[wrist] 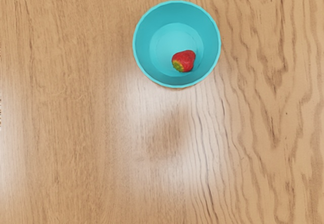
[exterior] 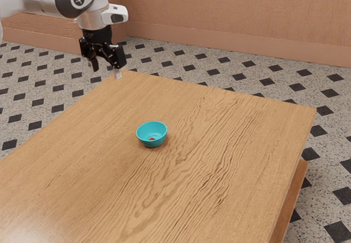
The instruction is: Take strawberry from the bowl
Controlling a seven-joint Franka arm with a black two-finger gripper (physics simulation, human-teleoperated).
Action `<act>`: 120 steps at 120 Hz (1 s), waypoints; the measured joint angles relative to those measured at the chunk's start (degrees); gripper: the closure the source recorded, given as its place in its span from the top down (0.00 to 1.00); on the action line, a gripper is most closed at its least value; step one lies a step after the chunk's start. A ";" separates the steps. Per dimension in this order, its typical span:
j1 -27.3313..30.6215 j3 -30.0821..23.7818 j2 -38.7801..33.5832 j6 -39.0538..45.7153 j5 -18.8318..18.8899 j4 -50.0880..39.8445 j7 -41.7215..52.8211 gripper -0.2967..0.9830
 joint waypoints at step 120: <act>1.02 -0.44 26.67 14.79 -3.14 7.29 5.82 0.77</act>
